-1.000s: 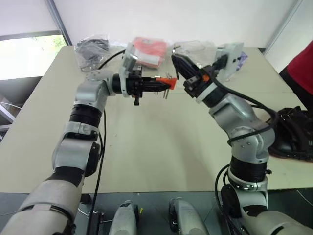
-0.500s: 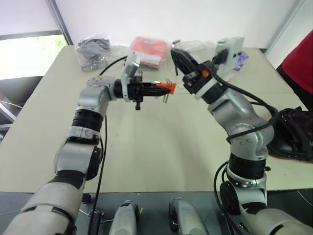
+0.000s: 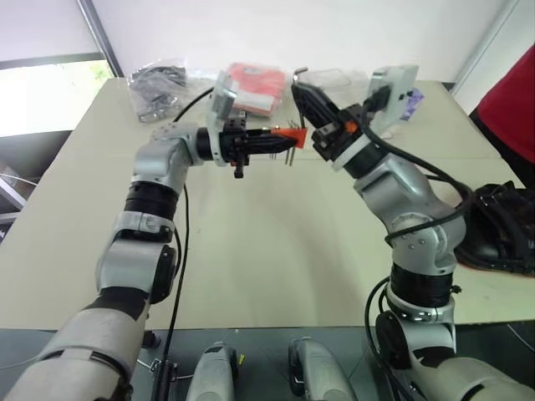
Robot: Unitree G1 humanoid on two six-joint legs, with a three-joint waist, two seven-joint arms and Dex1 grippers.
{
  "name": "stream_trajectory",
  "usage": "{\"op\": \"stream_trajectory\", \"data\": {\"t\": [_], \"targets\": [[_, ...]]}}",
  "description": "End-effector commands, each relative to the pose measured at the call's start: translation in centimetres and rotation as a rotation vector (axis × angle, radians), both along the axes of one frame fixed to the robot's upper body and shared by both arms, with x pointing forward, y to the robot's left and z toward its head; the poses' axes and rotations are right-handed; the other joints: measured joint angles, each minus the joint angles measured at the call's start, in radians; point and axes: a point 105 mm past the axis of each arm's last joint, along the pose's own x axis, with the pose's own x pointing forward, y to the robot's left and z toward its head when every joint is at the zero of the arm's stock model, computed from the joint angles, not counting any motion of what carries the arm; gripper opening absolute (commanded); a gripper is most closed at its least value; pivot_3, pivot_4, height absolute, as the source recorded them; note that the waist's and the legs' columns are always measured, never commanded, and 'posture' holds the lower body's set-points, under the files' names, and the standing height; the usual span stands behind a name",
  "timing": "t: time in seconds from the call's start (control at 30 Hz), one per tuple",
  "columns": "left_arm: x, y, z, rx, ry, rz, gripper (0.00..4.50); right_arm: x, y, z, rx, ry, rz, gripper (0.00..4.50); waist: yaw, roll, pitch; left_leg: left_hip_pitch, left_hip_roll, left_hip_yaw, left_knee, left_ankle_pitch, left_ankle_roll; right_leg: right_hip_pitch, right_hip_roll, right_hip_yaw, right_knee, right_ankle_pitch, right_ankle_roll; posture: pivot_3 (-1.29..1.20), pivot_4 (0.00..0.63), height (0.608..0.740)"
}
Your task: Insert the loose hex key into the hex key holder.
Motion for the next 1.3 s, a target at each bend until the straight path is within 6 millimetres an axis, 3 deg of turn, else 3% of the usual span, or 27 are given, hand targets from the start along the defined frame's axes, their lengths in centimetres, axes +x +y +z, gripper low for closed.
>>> {"op": "stream_trajectory", "data": {"t": [0.03,1.03,1.07,1.2,1.3], "targets": [[-0.5,0.3,2.3,-0.044,-0.067,-0.006,0.00,-0.2,-0.2,0.5,0.010,-0.032,-0.004,0.04,0.000,0.000,0.000,0.000,0.000,0.000,0.000,0.000,0.000,0.000,0.000,0.000,0.000,0.000,0.000,0.00,0.150,0.739],[-0.1,0.6,3.1,-0.104,-0.037,0.024,0.00,-0.1,-2.2,-1.4,-0.115,-0.023,-0.061,0.04,0.001,0.000,0.000,0.000,0.000,0.000,0.000,0.000,0.000,0.000,0.000,0.000,0.000,0.000,0.000,0.00,0.150,0.739],[-0.1,0.6,3.1,-0.105,-0.037,0.024,0.00,0.0,-2.3,-1.6,-0.121,-0.019,-0.068,0.72,0.001,0.000,0.000,0.000,0.000,0.000,0.000,0.000,0.000,0.000,0.000,0.000,0.000,0.000,0.000,0.00,0.150,0.739],[-0.1,0.6,2.9,-0.101,-0.037,0.025,0.00,0.1,-2.7,-1.9,-0.127,-0.012,-0.076,2.51,0.001,0.000,0.000,0.000,0.000,0.000,0.000,0.000,0.000,0.000,0.000,0.000,0.000,0.000,0.000,0.00,0.150,0.739],[-0.1,0.7,2.6,-0.089,-0.035,0.028,0.00,0.2,-3.2,-1.8,-0.149,-0.021,-0.105,4.15,0.001,0.000,0.000,0.000,0.000,0.000,0.000,0.000,0.000,0.000,0.000,0.000,0.000,0.000,0.000,0.00,0.150,0.739]]}}
